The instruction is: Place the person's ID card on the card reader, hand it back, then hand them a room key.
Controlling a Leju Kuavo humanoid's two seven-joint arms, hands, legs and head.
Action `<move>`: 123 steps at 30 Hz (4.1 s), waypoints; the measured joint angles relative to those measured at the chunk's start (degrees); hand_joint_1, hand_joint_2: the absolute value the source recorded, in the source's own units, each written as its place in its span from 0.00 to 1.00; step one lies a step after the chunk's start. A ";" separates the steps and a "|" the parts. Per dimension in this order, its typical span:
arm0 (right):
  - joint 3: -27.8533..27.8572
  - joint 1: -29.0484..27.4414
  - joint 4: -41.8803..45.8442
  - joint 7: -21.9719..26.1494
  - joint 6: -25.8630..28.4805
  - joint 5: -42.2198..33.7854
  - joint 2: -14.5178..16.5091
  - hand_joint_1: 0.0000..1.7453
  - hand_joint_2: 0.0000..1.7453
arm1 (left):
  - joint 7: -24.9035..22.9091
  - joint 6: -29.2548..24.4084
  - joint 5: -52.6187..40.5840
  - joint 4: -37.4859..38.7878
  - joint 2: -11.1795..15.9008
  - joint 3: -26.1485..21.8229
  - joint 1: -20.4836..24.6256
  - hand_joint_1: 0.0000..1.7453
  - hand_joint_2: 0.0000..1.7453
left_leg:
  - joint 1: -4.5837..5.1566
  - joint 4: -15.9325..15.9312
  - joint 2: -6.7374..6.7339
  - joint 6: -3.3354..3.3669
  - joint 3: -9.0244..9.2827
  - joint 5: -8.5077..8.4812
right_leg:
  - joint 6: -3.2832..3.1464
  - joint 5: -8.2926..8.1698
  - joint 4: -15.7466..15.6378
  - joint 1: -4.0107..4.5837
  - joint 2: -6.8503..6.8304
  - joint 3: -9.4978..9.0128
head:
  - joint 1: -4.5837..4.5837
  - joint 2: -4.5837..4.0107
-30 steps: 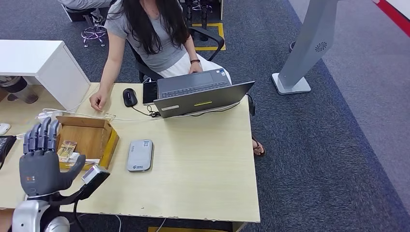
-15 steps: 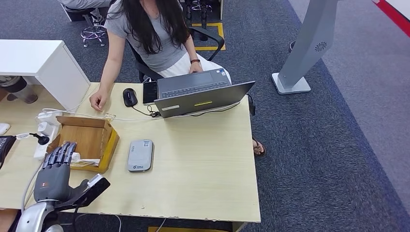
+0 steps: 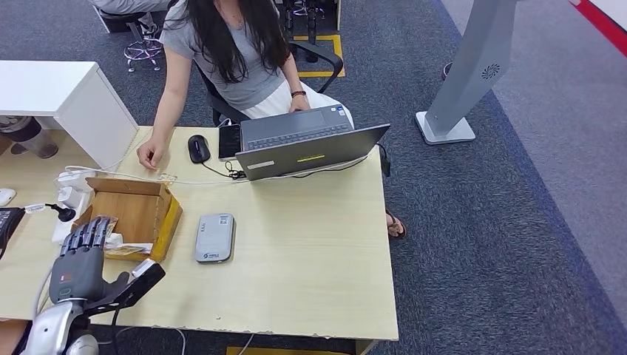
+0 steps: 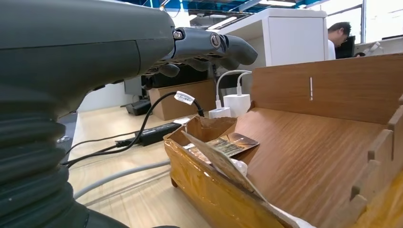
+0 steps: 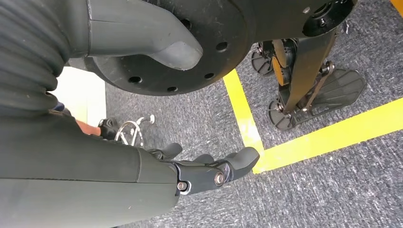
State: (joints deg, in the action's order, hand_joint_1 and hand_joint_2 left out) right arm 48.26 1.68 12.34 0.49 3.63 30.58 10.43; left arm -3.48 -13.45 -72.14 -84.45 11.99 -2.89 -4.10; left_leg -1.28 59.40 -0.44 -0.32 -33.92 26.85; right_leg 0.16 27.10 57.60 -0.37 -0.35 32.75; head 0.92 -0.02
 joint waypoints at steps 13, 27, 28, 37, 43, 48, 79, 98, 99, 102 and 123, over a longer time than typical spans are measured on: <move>0.00 -0.06 0.08 0.03 -0.45 0.89 0.00 0.00 1.00 | 0.37 -0.96 0.10 3.91 0.03 0.00 3.15 0.00 1.00 | 0.00 0.00 -0.01 0.00 0.00 0.00 | -0.01 -0.01 0.00 0.00 0.01 0.00 | -0.01 0.00; 0.40 -0.07 0.25 0.12 -0.79 1.87 0.02 0.00 1.00 | 3.12 -3.99 1.68 5.04 0.36 0.00 3.61 1.00 1.00 | 0.00 0.00 -0.01 0.00 0.00 -0.01 | -0.01 -0.01 0.00 0.00 0.01 0.00 | 0.00 0.00; 0.42 -0.07 0.26 0.12 -0.79 1.91 0.02 0.00 1.00 | 3.34 -4.07 1.80 5.04 0.44 0.00 3.60 1.00 1.00 | 0.00 0.00 -0.01 0.00 0.00 -0.01 | -0.01 -0.01 0.00 0.00 0.01 0.00 | -0.01 0.00; 0.54 -0.07 0.35 0.17 -0.80 2.19 0.10 0.00 1.00 | 3.77 -4.52 2.42 5.04 0.65 0.00 3.59 1.00 1.00 | 0.00 0.00 -0.02 0.00 0.01 -0.01 | -0.01 -0.01 0.00 0.00 0.01 0.00 | 0.00 0.00; 0.81 -0.07 0.36 0.19 -0.81 2.28 0.13 0.00 1.00 | 3.88 -4.52 2.73 5.04 0.99 0.00 3.60 1.00 1.00 | 0.00 0.00 -0.02 0.00 0.00 -0.01 | -0.01 -0.01 0.00 0.00 0.01 0.01 | 0.01 0.00; 1.09 -0.05 0.36 0.27 -0.85 2.82 0.14 0.00 1.00 | 4.87 -4.66 3.56 5.07 1.06 0.00 3.80 1.00 1.00 | 0.00 0.00 -0.02 0.00 0.00 -0.01 | -0.01 -0.01 0.00 0.00 0.01 0.02 | -0.01 0.00; 1.51 0.40 0.36 0.30 -1.23 5.53 0.15 0.00 1.00 | 6.71 -8.15 4.36 6.67 2.48 2.61 18.27 1.00 1.00 | -0.03 0.01 -0.07 -0.07 -0.01 -0.12 | -0.18 -0.14 0.02 0.00 0.05 0.10 | -0.01 0.00; 1.50 1.13 0.36 1.15 -1.93 7.63 0.15 0.00 1.00 | 4.68 -4.68 2.87 10.19 2.16 6.30 32.69 1.00 1.00 | -0.05 0.03 0.05 -0.11 -0.29 -0.43 | -0.16 -0.42 0.03 0.01 -0.03 0.38 | -0.01 0.00; 1.45 1.21 0.36 1.09 -1.93 8.04 0.15 0.00 1.00 | 4.20 -4.61 2.39 11.11 2.02 6.95 35.22 1.00 1.00 | -0.05 0.04 0.04 -0.10 -0.32 -0.47 | -0.16 -0.48 0.03 0.01 -0.01 0.42 | -0.01 0.00; 1.08 1.44 0.36 0.49 -2.10 9.80 0.08 0.00 1.00 | 2.48 -4.37 -0.41 15.50 1.15 9.09 44.01 1.00 1.00 | -0.05 0.08 0.05 -0.06 -0.44 -0.62 | -0.12 -0.61 0.03 0.01 -0.01 0.57 | 0.02 0.00; -1.27 2.27 0.36 -1.04 -2.85 12.80 -0.02 0.00 1.00 | -1.70 -4.12 -7.83 43.32 -4.84 15.69 69.69 1.00 1.00 | -0.02 0.06 -0.33 0.05 -0.73 -0.84 | -0.08 -0.95 0.07 0.01 0.30 0.86 | -0.07 0.00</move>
State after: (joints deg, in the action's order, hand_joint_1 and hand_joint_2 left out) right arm 46.99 3.95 12.70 -0.55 0.78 43.37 10.40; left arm -5.18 -17.57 -79.97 -41.14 7.16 12.81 65.59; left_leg -1.30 59.46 -0.77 -0.27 -34.64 26.02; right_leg 0.08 26.15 57.66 -0.36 -0.05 33.61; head 0.85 -0.02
